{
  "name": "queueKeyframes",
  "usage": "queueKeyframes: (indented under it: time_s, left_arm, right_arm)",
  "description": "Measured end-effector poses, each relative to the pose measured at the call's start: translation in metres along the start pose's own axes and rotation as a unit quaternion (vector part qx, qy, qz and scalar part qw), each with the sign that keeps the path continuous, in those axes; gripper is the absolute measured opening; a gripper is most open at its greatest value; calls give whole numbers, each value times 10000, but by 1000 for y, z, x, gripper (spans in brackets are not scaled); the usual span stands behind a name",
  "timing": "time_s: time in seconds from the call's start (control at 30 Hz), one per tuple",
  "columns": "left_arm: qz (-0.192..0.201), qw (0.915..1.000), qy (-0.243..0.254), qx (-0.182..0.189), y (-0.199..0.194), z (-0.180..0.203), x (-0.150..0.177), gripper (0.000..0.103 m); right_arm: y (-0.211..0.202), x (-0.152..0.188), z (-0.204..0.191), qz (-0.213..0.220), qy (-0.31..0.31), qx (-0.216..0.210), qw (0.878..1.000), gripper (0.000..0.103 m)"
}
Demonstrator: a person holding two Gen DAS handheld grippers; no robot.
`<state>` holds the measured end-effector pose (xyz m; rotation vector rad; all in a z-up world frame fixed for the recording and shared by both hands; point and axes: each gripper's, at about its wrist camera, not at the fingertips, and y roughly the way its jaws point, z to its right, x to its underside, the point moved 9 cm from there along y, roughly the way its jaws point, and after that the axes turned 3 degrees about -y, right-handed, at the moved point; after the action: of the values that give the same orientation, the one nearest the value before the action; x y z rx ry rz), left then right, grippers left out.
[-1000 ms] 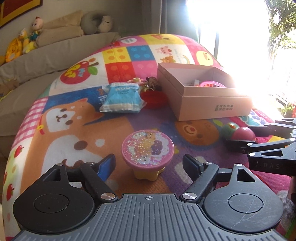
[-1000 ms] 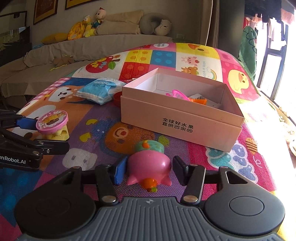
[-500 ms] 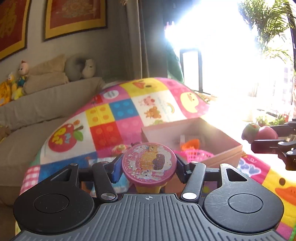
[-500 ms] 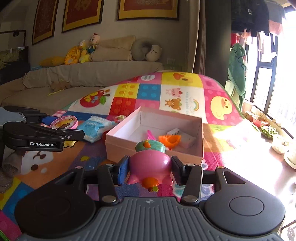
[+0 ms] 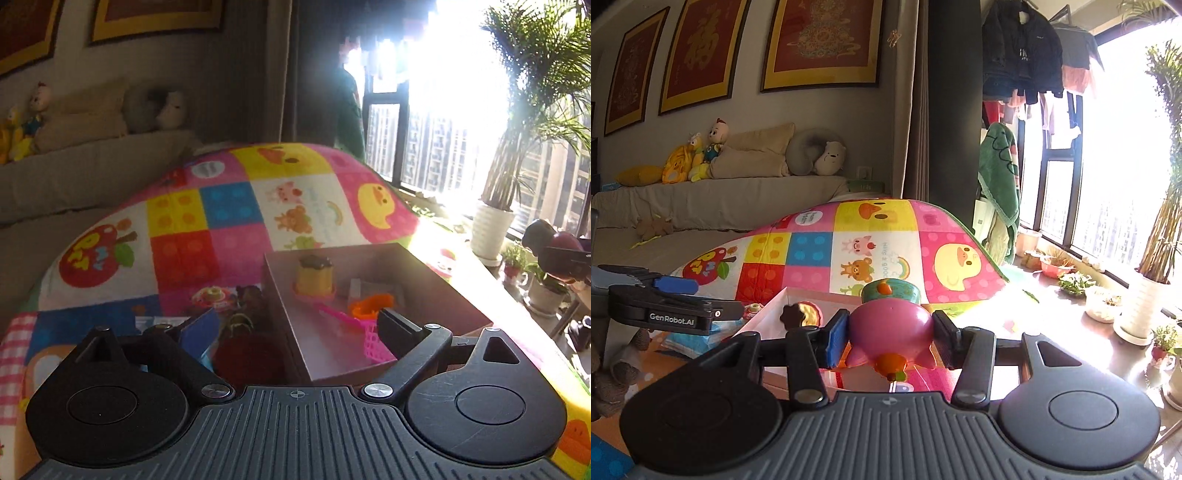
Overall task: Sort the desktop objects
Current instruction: 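Carry the pig into the pink box with the right gripper while the left gripper drops the cup toy in, then reach the right gripper to the black-haired doll keychain and grasp it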
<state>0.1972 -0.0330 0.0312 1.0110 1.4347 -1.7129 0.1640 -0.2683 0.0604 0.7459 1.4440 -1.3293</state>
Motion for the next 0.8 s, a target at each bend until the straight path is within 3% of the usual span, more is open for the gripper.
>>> queueKeyframes:
  time_s: [0.17,0.27,0.4,0.6,0.8]
  left_arm:
    - [-445,9989,8,-121,-10,-13,45,100]
    - [-574,9980,-113,-245,-15,-26,58,100]
    - [-572,9967,-287,-492,-22,-48,66,101]
    - [-552,9922,-713,-857,-13,-76,77,101]
    - [-374,9894,-1180,-759,-18,-89,79,101]
  right_arm:
    - [44,1,-15,-310,44,-224,9993,48]
    - [73,0,-22,-437,11,-132,9990,49]
    - [95,10,-35,-782,20,-229,9967,58]
    - [95,-3,-74,-978,-2,-766,9923,58]
    - [119,-50,-136,-1450,-81,-1551,9772,58]
